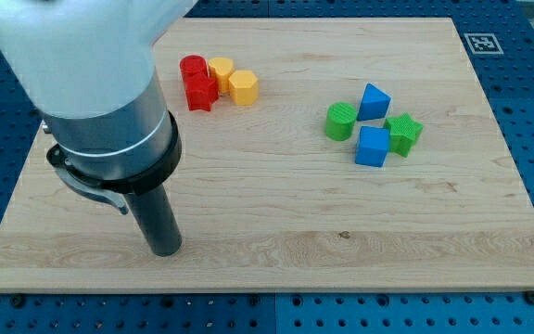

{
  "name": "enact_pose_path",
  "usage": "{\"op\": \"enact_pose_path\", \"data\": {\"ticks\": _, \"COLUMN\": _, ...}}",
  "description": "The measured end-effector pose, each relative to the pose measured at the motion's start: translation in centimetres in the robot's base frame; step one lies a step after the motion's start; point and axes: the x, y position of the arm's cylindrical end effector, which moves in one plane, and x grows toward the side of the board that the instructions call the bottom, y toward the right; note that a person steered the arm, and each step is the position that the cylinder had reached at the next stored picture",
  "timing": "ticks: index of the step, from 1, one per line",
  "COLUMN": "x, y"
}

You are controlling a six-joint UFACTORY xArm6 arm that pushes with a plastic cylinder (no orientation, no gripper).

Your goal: Push the blue cube right to the green circle

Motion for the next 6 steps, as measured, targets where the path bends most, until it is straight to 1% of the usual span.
{"op": "enact_pose_path", "data": {"ticks": 2, "x": 0.0, "y": 0.1}}
{"op": "enact_pose_path", "data": {"ticks": 3, "x": -0.9, "y": 3.2}}
{"op": "enact_pose_path", "data": {"ticks": 5, "x": -5.0, "y": 11.9}}
{"op": "enact_pose_path", "data": {"ticks": 6, "x": -6.7, "y": 13.2}}
